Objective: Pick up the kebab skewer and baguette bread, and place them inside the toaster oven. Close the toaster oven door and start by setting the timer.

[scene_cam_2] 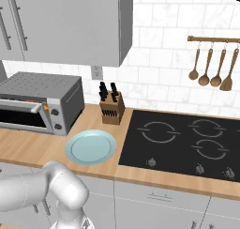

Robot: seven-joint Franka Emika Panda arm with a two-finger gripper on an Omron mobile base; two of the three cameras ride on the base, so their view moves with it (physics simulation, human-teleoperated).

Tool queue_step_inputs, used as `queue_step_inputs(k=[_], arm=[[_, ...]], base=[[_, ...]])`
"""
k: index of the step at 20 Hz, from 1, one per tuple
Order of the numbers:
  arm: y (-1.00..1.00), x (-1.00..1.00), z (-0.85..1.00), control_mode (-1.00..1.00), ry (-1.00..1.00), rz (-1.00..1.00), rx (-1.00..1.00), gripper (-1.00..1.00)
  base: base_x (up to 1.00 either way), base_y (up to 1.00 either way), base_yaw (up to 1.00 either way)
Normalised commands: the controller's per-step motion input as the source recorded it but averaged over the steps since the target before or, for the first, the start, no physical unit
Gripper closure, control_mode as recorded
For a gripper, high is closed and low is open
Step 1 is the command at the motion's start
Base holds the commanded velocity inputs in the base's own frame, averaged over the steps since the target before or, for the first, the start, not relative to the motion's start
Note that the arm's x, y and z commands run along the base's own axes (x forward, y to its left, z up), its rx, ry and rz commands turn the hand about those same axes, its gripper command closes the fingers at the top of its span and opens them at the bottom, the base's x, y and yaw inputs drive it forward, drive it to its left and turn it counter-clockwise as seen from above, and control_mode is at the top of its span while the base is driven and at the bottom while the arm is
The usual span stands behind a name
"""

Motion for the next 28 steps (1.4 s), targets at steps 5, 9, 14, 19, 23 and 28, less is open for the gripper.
queue_step_inputs(k=[5, 9, 14, 19, 23, 28], arm=[[0.0, -0.35, -0.21, -1.0, 0.0, 0.0, 0.0, -1.0], [0.0, -0.01, -0.31, -1.0, 0.0, 0.0, 0.0, -1.0], [0.0, 0.2, -0.01, -1.0, 0.0, 0.0, 0.0, -1.0], [0.0, 0.32, 0.0, -1.0, 0.0, 0.0, 0.0, -1.0], [0.0, 0.29, 0.0, -1.0, 0.0, 0.0, 0.0, -1.0], [0.0, 0.14, -0.04, -1.0, 0.0, 0.0, 0.0, -1.0]], base=[[0.0, 0.0, 0.0], [0.0, 0.0, 0.0], [0.0, 0.0, 0.0], [0.0, 0.0, 0.0], [0.0, 0.0, 0.0], [0.0, 0.0, 0.0]])
